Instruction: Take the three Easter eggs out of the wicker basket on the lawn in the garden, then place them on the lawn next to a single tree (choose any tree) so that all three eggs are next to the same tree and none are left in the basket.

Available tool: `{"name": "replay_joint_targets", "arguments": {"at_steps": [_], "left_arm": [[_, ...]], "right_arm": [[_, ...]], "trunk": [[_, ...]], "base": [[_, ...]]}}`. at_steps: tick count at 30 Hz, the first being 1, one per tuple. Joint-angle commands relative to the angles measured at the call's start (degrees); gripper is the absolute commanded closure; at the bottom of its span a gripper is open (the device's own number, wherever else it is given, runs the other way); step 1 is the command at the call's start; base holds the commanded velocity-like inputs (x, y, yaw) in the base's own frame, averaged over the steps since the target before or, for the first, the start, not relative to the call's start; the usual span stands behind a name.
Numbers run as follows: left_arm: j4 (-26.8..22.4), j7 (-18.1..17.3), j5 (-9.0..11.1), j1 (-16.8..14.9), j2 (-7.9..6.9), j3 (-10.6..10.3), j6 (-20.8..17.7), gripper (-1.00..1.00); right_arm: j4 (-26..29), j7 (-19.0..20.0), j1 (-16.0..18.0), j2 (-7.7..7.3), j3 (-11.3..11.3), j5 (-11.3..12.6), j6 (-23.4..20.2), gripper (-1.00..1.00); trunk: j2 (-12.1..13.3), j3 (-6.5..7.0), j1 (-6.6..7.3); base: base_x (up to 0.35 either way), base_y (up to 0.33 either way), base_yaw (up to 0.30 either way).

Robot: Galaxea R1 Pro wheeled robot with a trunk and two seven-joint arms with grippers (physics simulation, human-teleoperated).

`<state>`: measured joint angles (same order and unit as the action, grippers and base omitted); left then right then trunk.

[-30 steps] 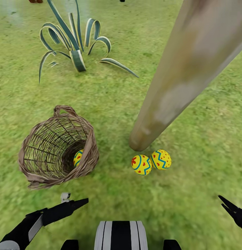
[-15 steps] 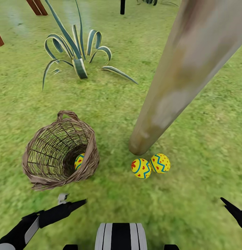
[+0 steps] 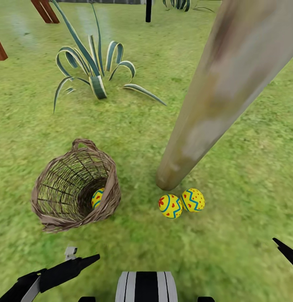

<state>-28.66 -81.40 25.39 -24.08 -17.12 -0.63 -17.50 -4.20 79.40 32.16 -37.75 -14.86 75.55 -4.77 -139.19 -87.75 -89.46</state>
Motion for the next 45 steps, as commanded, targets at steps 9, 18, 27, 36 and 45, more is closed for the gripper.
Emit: {"name": "replay_joint_targets", "arguments": {"at_steps": [9, 18, 27, 36, 45], "left_arm": [[0.00, -0.16, 0.19, 0.00, -0.02, -0.07, -0.60, -1.00], [0.00, -0.24, 0.19, 0.00, -0.02, -0.07, -0.60, -1.00], [0.00, -0.21, 0.19, 0.00, -0.09, -0.07, -0.60, -1.00], [0.01, -0.16, 0.19, 0.00, -0.11, -0.04, -0.61, -1.00], [0.00, -0.22, 0.19, 0.00, -0.11, -0.07, -0.60, -1.00]], "right_arm": [[-0.19, 0.31, 0.09, 0.02, -0.52, 0.47, -0.52, -1.00], [-0.19, 0.31, 0.09, 0.03, -0.51, 0.47, -0.50, -1.00], [-0.19, 0.31, 0.09, 0.04, -0.52, 0.47, -0.50, -1.00], [-0.17, 0.31, 0.09, 0.04, -0.52, 0.47, -0.50, -1.00], [-0.19, 0.31, 0.09, 0.04, -0.52, 0.47, -0.50, -1.00]], "trunk": [[3.61, 1.59, 1.99], [7.22, 3.21, 3.97], [10.43, 4.64, 5.72], [12.03, 5.36, 6.60], [15.64, 6.98, 8.58]], "base": [[0.000, 0.000, 0.000], [0.000, 0.000, 0.000], [0.000, 0.000, 0.000], [0.000, 0.000, 0.000], [0.000, 0.000, 0.000]]}}
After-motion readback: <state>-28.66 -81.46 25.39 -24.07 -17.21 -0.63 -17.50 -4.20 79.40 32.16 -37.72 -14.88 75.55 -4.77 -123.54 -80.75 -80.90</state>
